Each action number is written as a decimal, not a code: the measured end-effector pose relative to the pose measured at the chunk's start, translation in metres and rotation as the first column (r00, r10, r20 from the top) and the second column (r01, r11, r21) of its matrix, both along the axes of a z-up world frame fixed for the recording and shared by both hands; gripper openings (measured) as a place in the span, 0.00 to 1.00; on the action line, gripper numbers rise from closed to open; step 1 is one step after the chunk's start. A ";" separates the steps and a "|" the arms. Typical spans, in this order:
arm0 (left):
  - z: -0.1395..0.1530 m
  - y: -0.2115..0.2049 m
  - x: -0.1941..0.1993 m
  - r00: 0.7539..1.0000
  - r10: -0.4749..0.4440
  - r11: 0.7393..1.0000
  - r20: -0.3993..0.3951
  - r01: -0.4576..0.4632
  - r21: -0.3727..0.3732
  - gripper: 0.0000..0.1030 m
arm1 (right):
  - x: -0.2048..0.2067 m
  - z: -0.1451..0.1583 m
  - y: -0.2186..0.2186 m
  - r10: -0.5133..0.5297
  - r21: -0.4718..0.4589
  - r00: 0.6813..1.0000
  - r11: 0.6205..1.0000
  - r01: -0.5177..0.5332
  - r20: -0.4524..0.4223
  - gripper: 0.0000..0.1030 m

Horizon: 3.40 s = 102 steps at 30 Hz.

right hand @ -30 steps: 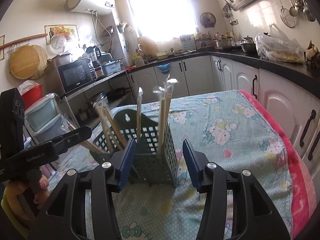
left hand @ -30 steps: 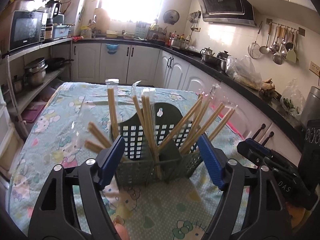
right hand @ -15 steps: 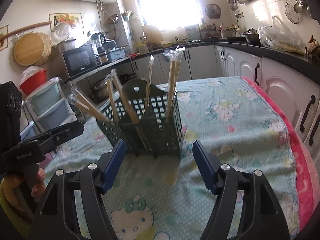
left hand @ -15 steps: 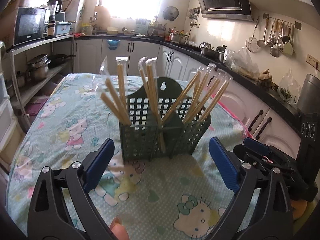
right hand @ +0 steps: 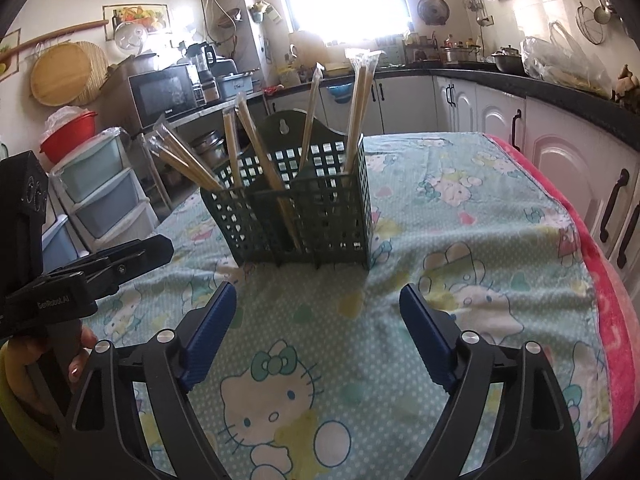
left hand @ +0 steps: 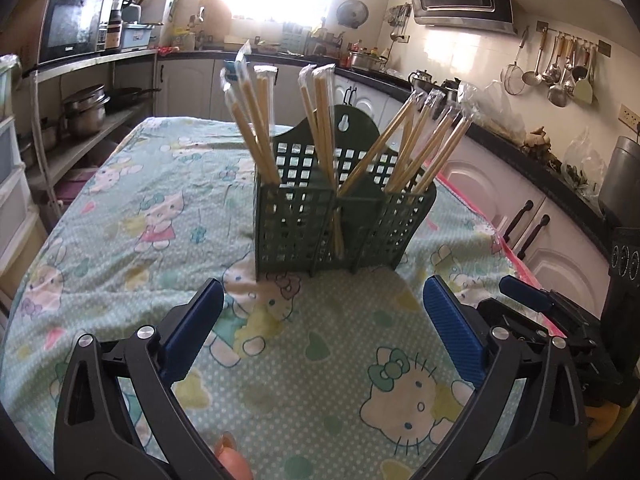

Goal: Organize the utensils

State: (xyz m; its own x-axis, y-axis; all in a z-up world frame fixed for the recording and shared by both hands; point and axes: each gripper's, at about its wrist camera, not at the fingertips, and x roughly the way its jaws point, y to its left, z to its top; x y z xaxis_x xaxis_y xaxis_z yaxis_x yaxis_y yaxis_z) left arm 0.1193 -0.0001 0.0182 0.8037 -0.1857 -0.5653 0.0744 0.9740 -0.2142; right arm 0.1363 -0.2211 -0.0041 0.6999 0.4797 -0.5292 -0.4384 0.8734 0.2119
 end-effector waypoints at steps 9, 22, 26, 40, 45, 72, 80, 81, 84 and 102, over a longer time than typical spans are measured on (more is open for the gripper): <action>-0.010 -0.002 -0.013 0.998 0.017 1.000 0.055 -0.019 0.024 0.90 | -0.011 -0.015 -0.006 -0.039 -0.008 0.998 0.999 0.039 0.042 0.89; -0.029 -0.003 -0.033 0.992 0.053 0.997 0.111 -0.058 0.046 0.90 | -0.032 -0.024 -0.013 -0.074 0.040 0.989 0.997 0.069 0.125 0.94; -0.035 -0.002 -0.039 0.989 0.071 0.996 0.132 -0.078 0.046 0.90 | -0.038 -0.027 -0.013 -0.104 0.034 0.984 0.994 0.100 0.146 0.94; -0.034 0.003 -0.046 0.979 0.105 0.992 0.176 -0.115 0.048 0.90 | -0.048 -0.033 -0.012 -0.154 0.026 0.969 0.988 0.152 0.195 0.94; -0.033 0.001 -0.047 0.978 0.098 0.992 0.184 -0.110 0.054 0.90 | -0.049 -0.032 -0.012 -0.158 0.024 0.968 0.987 0.156 0.196 0.94; -0.034 0.000 -0.047 0.978 0.095 0.993 0.186 -0.107 0.052 0.90 | -0.049 -0.031 -0.012 -0.159 0.023 0.967 0.987 0.157 0.198 0.94; -0.035 0.001 -0.047 0.978 0.098 0.993 0.186 -0.110 0.053 0.90 | -0.050 -0.032 -0.012 -0.159 0.024 0.967 0.987 0.158 0.199 0.94; -0.035 0.001 -0.047 0.978 0.099 0.993 0.186 -0.110 0.052 0.90 | -0.050 -0.031 -0.012 -0.160 0.024 0.967 0.987 0.159 0.199 0.94; -0.035 0.001 -0.047 0.977 0.099 0.992 0.187 -0.110 0.053 0.90 | -0.050 -0.031 -0.012 -0.160 0.023 0.967 0.987 0.158 0.199 0.94; -0.034 0.002 -0.047 0.979 0.094 0.993 0.182 -0.105 0.051 0.90 | -0.049 -0.031 -0.014 -0.162 0.023 0.966 0.987 0.161 0.200 0.94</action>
